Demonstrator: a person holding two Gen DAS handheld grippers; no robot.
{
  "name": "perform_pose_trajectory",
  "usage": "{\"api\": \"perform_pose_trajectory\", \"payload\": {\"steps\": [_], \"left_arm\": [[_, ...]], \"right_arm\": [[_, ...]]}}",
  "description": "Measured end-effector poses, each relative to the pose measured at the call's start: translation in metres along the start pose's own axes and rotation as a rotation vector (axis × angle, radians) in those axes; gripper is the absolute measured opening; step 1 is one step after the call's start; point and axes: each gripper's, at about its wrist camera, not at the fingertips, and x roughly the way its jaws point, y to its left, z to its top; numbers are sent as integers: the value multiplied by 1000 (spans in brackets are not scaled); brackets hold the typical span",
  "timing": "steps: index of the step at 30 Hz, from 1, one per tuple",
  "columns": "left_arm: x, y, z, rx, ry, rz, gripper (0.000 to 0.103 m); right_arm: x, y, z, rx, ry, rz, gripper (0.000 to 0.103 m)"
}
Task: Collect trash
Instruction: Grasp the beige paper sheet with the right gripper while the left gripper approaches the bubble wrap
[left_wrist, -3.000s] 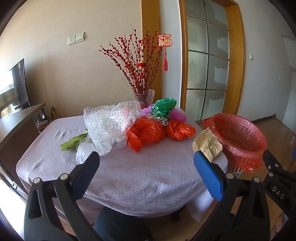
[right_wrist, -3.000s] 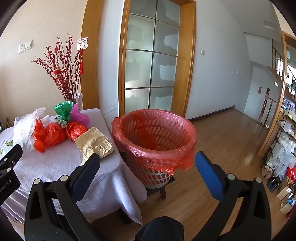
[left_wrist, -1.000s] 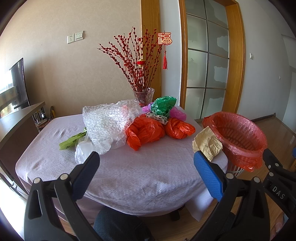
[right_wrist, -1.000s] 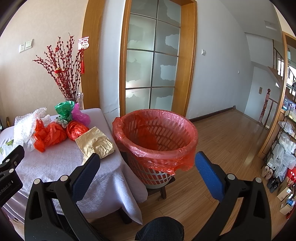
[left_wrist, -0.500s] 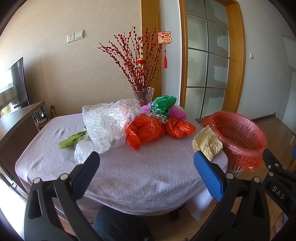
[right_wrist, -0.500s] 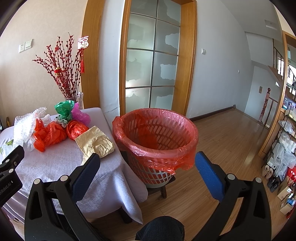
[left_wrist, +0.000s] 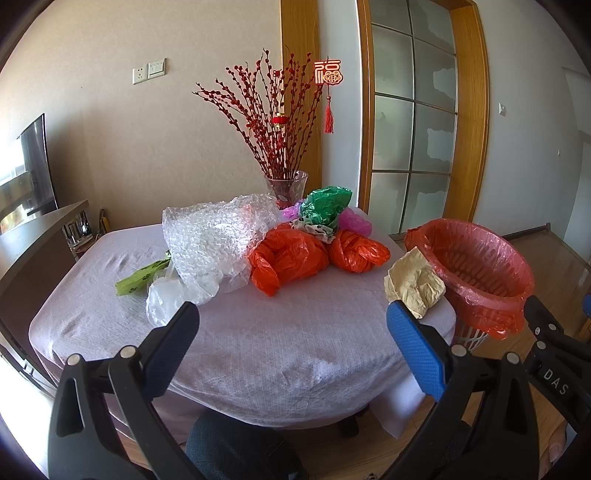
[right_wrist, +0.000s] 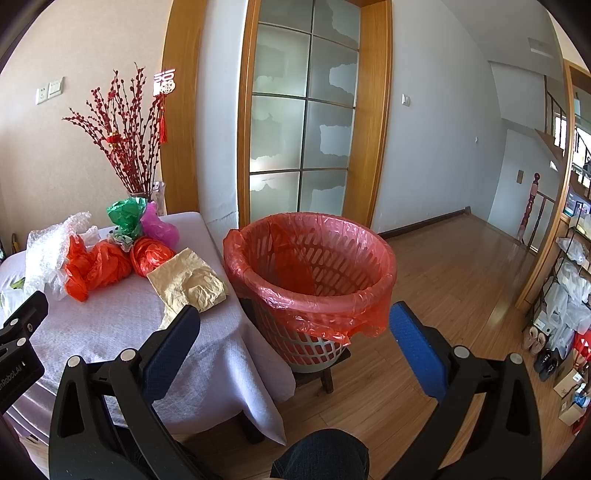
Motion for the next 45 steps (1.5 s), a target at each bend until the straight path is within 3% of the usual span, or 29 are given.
{"api": "perform_pose_trajectory", "payload": {"steps": [7, 11, 20, 22, 24, 27, 35, 37, 39, 40, 45], "left_arm": [[6, 2, 2, -5, 20, 8, 99], [12, 11, 3, -19, 30, 40, 99], [27, 72, 14, -121, 25, 169, 99], [30, 87, 16, -145, 22, 191, 99], [33, 101, 17, -165, 19, 203, 99], [38, 118, 18, -188, 29, 223, 99], [51, 132, 21, -184, 44, 236, 99], [54, 129, 24, -171, 43, 221, 99], [60, 126, 29, -162, 46, 199, 99], [63, 124, 31, -158, 49, 189, 99], [82, 112, 45, -136, 67, 168, 99]], "right_arm": [[9, 2, -1, 1, 21, 14, 101], [22, 8, 1, 9, 52, 103, 101], [64, 48, 16, -25, 82, 263, 101], [76, 59, 19, -43, 91, 281, 99], [90, 72, 20, -69, 114, 296, 90], [108, 91, 17, -116, 140, 296, 83], [136, 112, 4, -181, 181, 238, 83], [143, 114, 1, -187, 210, 235, 77], [150, 115, -3, -183, 244, 246, 61], [150, 113, -3, -168, 236, 256, 59], [148, 113, -1, -169, 244, 287, 17]]}}
